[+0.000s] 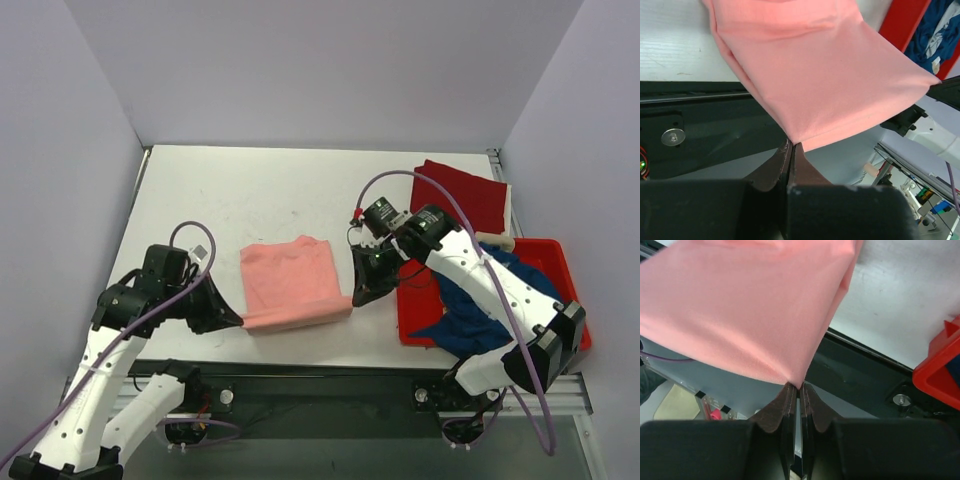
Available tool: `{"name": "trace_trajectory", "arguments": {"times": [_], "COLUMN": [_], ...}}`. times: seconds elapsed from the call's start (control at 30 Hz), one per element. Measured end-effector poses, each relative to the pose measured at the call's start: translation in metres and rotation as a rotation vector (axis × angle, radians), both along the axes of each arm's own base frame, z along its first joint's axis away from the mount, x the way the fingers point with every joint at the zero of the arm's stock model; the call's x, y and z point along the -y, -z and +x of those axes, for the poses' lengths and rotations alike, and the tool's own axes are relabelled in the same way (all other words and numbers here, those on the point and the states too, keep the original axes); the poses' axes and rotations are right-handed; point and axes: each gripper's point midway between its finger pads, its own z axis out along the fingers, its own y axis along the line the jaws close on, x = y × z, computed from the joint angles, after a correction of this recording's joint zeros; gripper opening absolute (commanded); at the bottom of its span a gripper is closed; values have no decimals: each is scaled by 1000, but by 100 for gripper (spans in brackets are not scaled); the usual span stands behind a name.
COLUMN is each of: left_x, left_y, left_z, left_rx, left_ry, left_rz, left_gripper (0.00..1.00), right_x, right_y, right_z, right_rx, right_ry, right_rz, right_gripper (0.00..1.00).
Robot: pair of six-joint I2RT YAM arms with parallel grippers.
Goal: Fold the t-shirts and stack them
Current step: Fold the long partially folded tshirt into a neat square
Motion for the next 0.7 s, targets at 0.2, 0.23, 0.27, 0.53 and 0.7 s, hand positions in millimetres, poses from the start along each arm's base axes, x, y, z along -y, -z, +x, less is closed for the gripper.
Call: {"name": "trace_trajectory", "arguments": {"times": [0.2, 0.23, 0.27, 0.53, 0.7], "left_x": [5, 6, 7, 12, 7], "left_y": [-6, -5, -2, 8, 9], "left_z": [17, 21, 24, 63, 88], "left_rx": [-22, -30, -37, -35, -3], "left_ry": [-1, 1, 5, 21, -5], "left_rz": [7, 11, 17, 65, 74], "left_gripper": [0, 0, 0, 0, 0], "right_x": [-4, -4, -4, -8, -15], "right_y": [-35, -35, -34, -18, -22], "right_z": [35, 42, 48, 98, 126], "right_rx": [118, 125, 128, 137, 173], "right_ry": [53, 61, 69, 95, 100], "right_rz": [7, -2, -13, -99, -103], "right_gripper": [0, 0, 0, 0, 0]}}
